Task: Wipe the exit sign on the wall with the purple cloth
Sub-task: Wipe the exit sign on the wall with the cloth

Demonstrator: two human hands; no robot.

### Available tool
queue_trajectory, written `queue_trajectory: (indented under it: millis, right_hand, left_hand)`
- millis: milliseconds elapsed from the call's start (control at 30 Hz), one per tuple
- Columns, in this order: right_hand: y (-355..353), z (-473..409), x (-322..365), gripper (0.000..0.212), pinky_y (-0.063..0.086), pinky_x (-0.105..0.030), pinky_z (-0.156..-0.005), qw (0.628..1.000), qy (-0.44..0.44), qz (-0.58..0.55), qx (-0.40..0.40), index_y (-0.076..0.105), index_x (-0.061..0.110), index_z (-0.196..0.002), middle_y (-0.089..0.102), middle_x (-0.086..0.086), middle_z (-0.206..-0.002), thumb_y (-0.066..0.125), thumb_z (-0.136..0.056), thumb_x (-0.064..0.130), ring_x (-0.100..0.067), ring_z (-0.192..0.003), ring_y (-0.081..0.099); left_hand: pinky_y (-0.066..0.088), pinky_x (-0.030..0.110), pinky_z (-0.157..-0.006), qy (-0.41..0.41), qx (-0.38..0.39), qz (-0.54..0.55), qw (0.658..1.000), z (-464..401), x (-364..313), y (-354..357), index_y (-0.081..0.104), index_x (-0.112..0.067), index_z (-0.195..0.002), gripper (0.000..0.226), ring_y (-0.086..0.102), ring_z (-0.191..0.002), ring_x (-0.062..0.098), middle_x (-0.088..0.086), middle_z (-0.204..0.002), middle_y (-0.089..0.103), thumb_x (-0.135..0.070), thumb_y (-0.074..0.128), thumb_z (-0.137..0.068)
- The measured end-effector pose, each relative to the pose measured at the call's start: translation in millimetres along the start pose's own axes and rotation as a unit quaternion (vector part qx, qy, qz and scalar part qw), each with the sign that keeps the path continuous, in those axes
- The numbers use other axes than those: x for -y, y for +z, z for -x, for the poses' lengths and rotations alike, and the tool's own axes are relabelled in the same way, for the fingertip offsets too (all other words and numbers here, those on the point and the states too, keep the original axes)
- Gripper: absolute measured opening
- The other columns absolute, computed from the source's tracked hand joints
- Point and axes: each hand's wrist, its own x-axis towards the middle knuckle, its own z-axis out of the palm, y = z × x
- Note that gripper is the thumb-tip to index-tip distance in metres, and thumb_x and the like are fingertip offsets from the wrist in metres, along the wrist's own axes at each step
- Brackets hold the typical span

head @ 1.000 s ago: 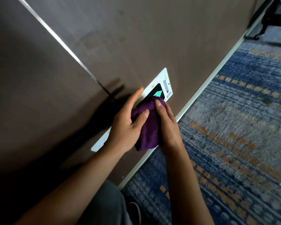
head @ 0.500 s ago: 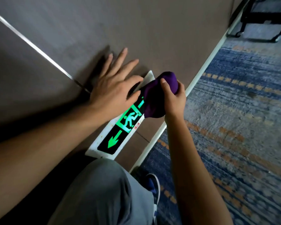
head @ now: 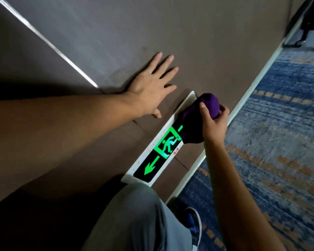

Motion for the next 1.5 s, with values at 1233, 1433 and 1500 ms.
queue_trajectory:
  millis: [1233, 1433, 1500]
  right_hand:
    - [58, 62, -34, 0.064, 0.031, -0.053, -0.125, 0.977, -0.177, 0.095, 0.065, 0.037, 0.016, -0.158, 0.037, -0.006, -0.168, 0.058, -0.098, 0.025, -0.024, -0.158, 0.030]
    - [57, 28, -14, 0.063, 0.029, -0.051, -0.127, 0.974, -0.178, 0.127, 0.066, 0.041, 0.011, -0.157, 0.039, -0.008, -0.167, 0.060, -0.097, 0.012, -0.027, -0.159, 0.029]
    - [56, 10, -5, 0.061, 0.029, -0.049, -0.127, 0.974, -0.177, 0.128, 0.061, 0.042, 0.010, -0.156, 0.039, -0.010, -0.167, 0.061, -0.098, 0.012, -0.027, -0.158, 0.031]
  left_hand:
    - [0.001, 0.066, -0.123, 0.093, -0.002, -0.063, 0.994, -30, 2, -4, 0.012, -0.020, -0.163, 0.122, -0.003, -0.157, 0.044, 0.016, -0.171, 0.003, -0.097, 0.031, -0.071]
    - [0.003, 0.065, -0.123, 0.090, 0.000, -0.050, 0.995, -27, 3, -6, 0.012, -0.018, -0.163, 0.120, -0.003, -0.157, 0.043, 0.016, -0.172, 0.004, -0.095, 0.036, -0.073]
    - [0.003, 0.065, -0.124, 0.087, 0.005, -0.048, 0.995, -23, 3, -5, 0.012, -0.017, -0.163, 0.120, -0.003, -0.157, 0.043, 0.015, -0.172, 0.004, -0.093, 0.037, -0.075]
